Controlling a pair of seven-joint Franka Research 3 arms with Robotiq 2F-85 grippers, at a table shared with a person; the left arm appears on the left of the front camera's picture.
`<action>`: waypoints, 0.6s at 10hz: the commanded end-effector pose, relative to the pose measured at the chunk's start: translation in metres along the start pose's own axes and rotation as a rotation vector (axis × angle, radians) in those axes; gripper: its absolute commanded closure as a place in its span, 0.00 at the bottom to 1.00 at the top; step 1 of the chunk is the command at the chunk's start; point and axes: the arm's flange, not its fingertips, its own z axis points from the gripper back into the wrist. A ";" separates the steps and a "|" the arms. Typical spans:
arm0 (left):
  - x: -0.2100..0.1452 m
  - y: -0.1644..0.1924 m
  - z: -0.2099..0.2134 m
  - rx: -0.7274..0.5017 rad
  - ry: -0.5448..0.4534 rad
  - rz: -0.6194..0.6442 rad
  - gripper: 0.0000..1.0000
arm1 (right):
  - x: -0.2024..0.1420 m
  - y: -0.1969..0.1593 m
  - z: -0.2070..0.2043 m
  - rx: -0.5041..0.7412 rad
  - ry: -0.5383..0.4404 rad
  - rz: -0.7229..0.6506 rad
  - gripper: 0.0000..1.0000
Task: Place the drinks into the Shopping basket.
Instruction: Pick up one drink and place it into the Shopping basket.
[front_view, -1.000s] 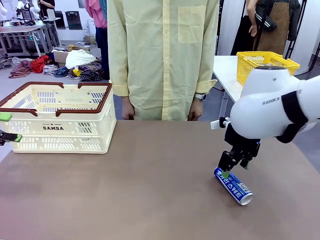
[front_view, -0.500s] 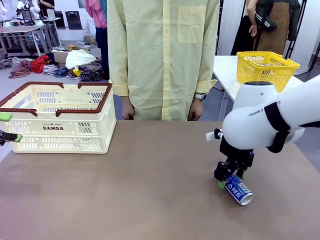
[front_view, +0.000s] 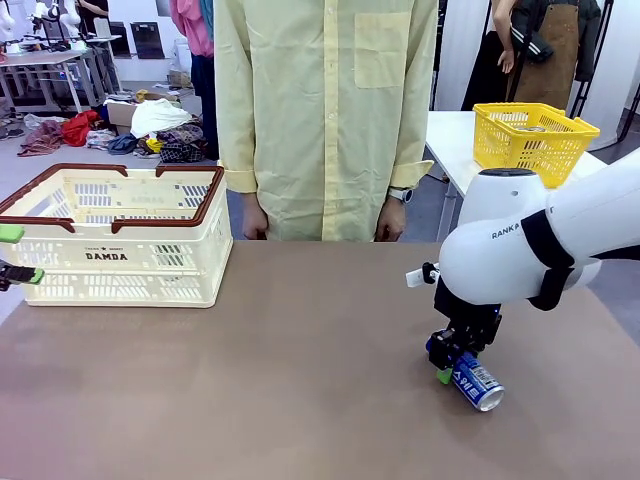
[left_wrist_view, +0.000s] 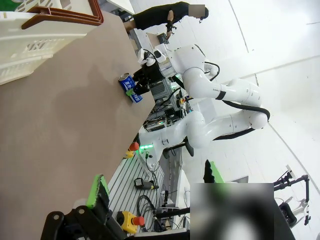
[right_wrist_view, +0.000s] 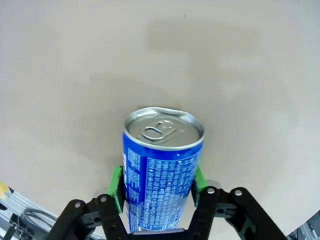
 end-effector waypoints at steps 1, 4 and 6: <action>-0.002 -0.001 0.000 -0.008 -0.001 -0.019 0.00 | -0.007 -0.001 -0.001 0.027 -0.021 -0.006 1.00; -0.002 -0.001 0.000 -0.008 -0.001 -0.019 0.00 | -0.011 -0.004 0.006 0.034 -0.036 -0.028 1.00; -0.002 -0.001 0.000 -0.008 -0.001 -0.019 0.00 | -0.015 -0.007 0.052 0.068 -0.028 -0.082 1.00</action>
